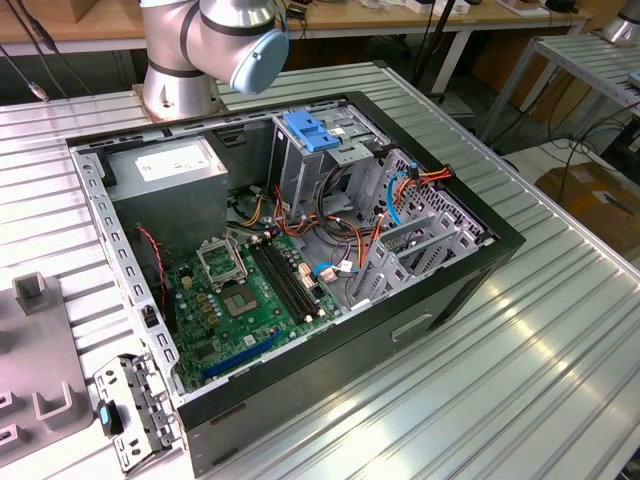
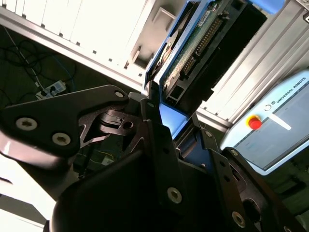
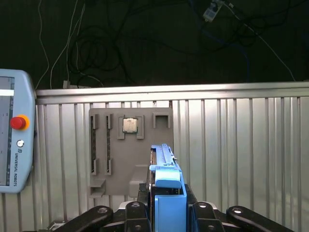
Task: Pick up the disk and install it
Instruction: 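Pick up the disk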
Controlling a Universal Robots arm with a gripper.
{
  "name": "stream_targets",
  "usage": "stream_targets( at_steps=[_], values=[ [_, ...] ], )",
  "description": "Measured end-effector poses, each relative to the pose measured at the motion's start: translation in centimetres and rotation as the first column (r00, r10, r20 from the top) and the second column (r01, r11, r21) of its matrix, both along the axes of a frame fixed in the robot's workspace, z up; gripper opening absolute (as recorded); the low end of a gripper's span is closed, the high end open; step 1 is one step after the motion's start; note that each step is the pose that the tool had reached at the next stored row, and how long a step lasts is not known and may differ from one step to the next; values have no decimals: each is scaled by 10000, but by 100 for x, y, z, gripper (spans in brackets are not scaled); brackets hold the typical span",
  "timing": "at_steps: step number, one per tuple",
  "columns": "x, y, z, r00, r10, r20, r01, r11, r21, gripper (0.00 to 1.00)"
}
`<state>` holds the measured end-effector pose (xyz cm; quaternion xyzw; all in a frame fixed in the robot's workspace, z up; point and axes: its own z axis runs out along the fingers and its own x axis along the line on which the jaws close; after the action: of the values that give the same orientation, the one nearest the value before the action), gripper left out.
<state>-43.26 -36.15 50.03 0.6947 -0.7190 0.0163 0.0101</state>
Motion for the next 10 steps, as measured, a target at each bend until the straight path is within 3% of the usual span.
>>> stream_targets(
  at_steps=[10],
  values=[
    [74,-4,0,10000,-1,0,1,10000,0,36]
  ],
)
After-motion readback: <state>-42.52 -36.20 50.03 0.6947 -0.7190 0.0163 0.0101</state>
